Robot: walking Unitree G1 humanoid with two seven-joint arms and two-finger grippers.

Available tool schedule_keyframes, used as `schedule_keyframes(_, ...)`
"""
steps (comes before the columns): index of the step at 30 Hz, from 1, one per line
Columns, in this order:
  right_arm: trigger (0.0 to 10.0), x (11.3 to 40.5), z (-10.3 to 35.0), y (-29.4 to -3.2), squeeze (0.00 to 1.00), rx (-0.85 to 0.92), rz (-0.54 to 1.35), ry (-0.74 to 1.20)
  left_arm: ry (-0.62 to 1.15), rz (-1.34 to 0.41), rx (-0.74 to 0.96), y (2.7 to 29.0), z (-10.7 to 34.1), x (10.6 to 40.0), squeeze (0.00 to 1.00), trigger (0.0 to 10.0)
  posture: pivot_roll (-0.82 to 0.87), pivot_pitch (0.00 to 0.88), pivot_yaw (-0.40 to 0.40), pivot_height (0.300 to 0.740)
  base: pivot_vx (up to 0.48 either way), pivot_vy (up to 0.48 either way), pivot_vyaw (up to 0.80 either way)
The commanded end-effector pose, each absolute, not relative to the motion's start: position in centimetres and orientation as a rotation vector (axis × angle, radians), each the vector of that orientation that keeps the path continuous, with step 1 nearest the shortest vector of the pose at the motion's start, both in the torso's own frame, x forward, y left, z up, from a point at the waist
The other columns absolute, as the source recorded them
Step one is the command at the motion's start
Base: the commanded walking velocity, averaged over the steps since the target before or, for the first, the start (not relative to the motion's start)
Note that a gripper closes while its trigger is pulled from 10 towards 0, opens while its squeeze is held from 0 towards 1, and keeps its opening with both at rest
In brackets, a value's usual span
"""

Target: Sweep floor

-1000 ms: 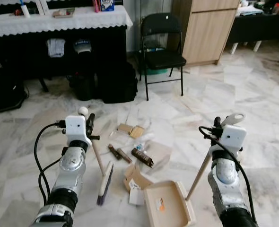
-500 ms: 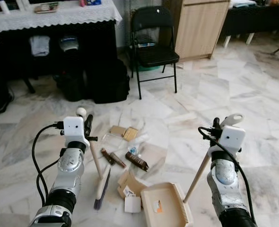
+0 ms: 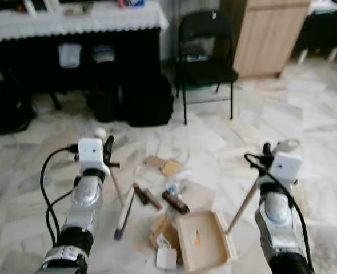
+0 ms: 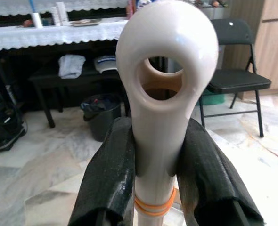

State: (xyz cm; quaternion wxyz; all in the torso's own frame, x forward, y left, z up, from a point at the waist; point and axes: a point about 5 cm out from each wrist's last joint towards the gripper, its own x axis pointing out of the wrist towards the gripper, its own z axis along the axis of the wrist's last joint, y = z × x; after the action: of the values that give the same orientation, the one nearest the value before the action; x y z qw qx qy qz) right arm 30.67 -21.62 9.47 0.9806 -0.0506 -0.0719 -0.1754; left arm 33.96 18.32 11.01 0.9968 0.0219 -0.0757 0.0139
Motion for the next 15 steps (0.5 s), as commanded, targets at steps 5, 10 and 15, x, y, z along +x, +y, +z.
schedule_keyframes(5, 10.0, 30.44, 9.53, -23.36, 0.0, -0.165, -0.382, -0.14, -0.155, 0.014, 0.051, 18.21, 11.06, 33.88, 0.0, 10.0, -0.07, 0.0, 0.027, 0.74, 0.0, 0.0, 0.0)
schedule_keyframes(10, 10.0, 30.48, 9.09, -23.22, 0.0, -0.12, -0.402, -0.102, -0.144, -0.002, 0.054, 18.12, 10.97, 33.91, 0.0, 10.0, -0.07, 0.0, 0.029, 0.74, 0.0, 0.0, 0.0)
schedule_keyframes(15, 10.0, 30.69, 9.04, -22.52, 0.0, -0.091, -0.386, -0.1, -0.137, -0.017, 0.051, 18.01, 10.9, 33.93, 0.0, 10.0, -0.07, 0.0, 0.029, 0.74, 0.0, 0.0, 0.0)
